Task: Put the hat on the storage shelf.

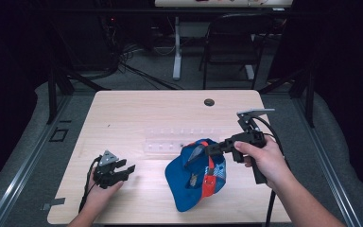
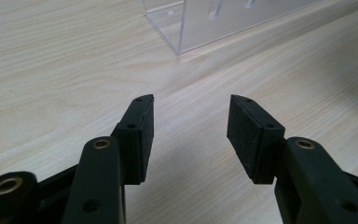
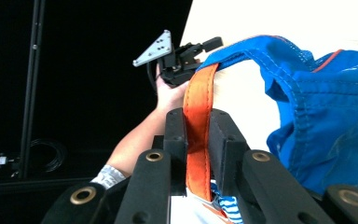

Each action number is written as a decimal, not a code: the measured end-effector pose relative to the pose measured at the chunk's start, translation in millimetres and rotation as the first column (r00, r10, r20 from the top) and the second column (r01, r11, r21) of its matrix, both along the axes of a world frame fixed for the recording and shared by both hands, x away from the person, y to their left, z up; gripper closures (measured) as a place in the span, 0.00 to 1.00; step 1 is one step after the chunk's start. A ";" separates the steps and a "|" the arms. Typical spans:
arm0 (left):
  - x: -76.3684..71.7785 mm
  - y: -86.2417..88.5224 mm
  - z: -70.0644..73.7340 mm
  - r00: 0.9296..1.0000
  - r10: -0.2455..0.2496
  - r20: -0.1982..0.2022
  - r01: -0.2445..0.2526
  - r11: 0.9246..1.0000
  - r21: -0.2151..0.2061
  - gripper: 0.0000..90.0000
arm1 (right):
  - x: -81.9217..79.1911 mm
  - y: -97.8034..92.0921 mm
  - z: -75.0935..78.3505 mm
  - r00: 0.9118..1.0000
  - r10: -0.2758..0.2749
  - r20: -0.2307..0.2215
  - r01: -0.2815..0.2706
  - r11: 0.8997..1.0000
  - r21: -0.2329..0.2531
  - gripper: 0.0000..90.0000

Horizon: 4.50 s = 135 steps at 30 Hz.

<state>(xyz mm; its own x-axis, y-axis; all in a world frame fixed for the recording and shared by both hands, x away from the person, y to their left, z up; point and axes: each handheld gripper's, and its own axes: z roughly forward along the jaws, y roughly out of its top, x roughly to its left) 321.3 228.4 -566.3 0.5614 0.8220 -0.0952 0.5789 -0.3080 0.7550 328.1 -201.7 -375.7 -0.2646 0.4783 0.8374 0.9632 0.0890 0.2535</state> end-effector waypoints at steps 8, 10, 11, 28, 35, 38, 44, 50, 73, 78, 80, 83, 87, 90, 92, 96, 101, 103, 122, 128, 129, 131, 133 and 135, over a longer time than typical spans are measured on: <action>-0.3 -0.2 0.2 1.000 0.004 0.009 -0.004 1.000 -0.006 0.57 | 0.7 7.8 10.2 1.000 0.005 0.019 -0.005 1.000 0.003 0.87; -0.6 -0.7 0.5 1.000 0.002 0.008 -0.002 1.000 -0.006 0.57 | 0.9 9.2 13.4 1.000 0.001 0.021 -0.001 1.000 -0.003 0.87; -0.8 -0.9 0.7 1.000 -0.001 0.007 0.001 1.000 -0.004 0.57 | 1.2 9.4 14.1 1.000 -0.003 0.022 0.003 1.000 -0.004 0.87; -0.7 -1.4 0.9 1.000 -0.008 0.002 0.008 1.000 -0.003 0.57 | 20.2 11.6 30.4 0.998 -0.049 0.026 0.048 0.997 0.058 0.87; -0.6 -1.3 0.7 1.000 -0.005 0.007 0.005 1.000 -0.008 0.57 | 29.7 15.6 39.5 0.997 -0.072 0.033 0.070 0.995 0.066 0.87; -0.6 -1.3 1.1 1.000 -0.013 0.005 0.013 1.000 -0.003 0.57 | 33.9 16.0 43.5 0.995 -0.085 0.042 0.082 0.994 0.066 0.87; -1.4 -2.6 1.5 1.000 -0.010 0.007 0.010 1.000 -0.014 0.57 | 41.3 15.5 48.5 0.993 -0.107 0.054 0.102 0.992 0.078 0.87; -2.5 -5.1 1.6 1.000 -0.017 0.010 0.017 1.000 -0.015 0.57 | 53.0 13.4 53.7 0.988 -0.140 0.065 0.133 0.986 0.096 0.87; -25.6 -95.0 41.0 0.950 -0.258 0.178 0.265 0.964 -0.021 0.56 | 75.9 10.9 59.4 0.973 -0.214 0.083 0.205 0.973 0.103 0.87; -27.5 -122.3 48.9 0.930 -0.299 0.212 0.308 0.951 -0.008 0.55 | 80.2 9.5 60.4 0.970 -0.229 0.084 0.219 0.969 0.111 0.87; -25.3 -139.1 50.7 0.924 -0.311 0.223 0.320 0.947 -0.003 0.56 | 81.1 10.1 60.6 0.969 -0.233 0.083 0.223 0.968 0.113 0.87; -21.5 -151.3 50.7 0.925 -0.311 0.217 0.323 0.946 -0.018 0.58 | 82.3 10.9 60.7 0.969 -0.229 0.087 0.219 0.969 0.111 0.87; -17.8 -163.4 49.1 0.925 -0.299 0.234 0.303 0.953 0.020 0.64 | 83.7 12.7 61.0 0.968 -0.235 0.087 0.225 0.968 0.111 0.87; -15.7 -164.6 48.1 0.926 -0.292 0.242 0.295 0.955 0.021 0.72 | 84.0 14.3 61.4 0.969 -0.228 0.090 0.218 0.970 0.108 0.87; -15.4 -164.2 48.2 0.926 -0.289 0.243 0.293 0.956 0.024 0.78 | 84.0 14.7 61.4 0.970 -0.225 0.091 0.215 0.971 0.107 0.87; -13.9 -159.4 48.9 0.927 -0.290 0.239 0.293 0.956 0.025 0.84 | 83.5 17.5 61.2 0.970 -0.227 0.092 0.217 0.970 0.108 0.87; -15.7 -152.5 51.1 0.924 -0.282 0.258 0.278 0.959 0.053 0.89 | 84.0 18.2 62.4 0.970 -0.223 0.097 0.213 0.971 0.107 0.87; -16.0 -148.9 52.1 0.925 -0.271 0.265 0.267 0.962 0.051 0.92 | 83.8 18.7 63.3 0.969 -0.224 0.100 0.214 0.971 0.106 0.87; 4.1 -139.9 48.1 0.949 -0.201 0.243 0.205 0.979 0.007 0.95 | 91.2 24.6 55.0 0.971 -0.219 0.093 0.211 0.973 0.093 0.87; 9.7 -141.6 43.2 0.954 -0.190 0.231 0.196 0.980 -0.005 0.95 | 94.1 25.3 48.7 0.972 -0.221 0.083 0.214 0.974 0.077 0.87; 10.2 -141.7 42.4 0.955 -0.189 0.229 0.196 0.981 -0.006 0.95 | 94.6 24.9 47.6 0.972 -0.220 0.081 0.214 0.974 0.079 0.87; 11.1 -141.6 40.8 0.957 -0.185 0.224 0.191 0.982 -0.005 0.95 | 95.5 25.0 45.3 0.972 -0.221 0.077 0.215 0.974 0.076 0.87; 12.5 -141.5 38.5 0.959 -0.180 0.217 0.186 0.983 -0.006 0.95 | 96.2 25.6 42.5 0.973 -0.220 0.072 0.215 0.974 0.074 0.87; 14.5 -141.3 36.4 0.962 -0.177 0.210 0.183 0.983 -0.008 0.95 | 96.8 26.0 40.0 0.974 -0.216 0.069 0.211 0.975 0.072 0.87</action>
<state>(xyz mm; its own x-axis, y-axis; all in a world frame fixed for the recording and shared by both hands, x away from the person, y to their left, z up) 335.8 87.1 -529.9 0.7097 0.7043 0.0179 0.3458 -0.3704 0.8621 424.9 -175.7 -335.7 -0.2257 0.4764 0.8498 0.9360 -0.1358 0.3247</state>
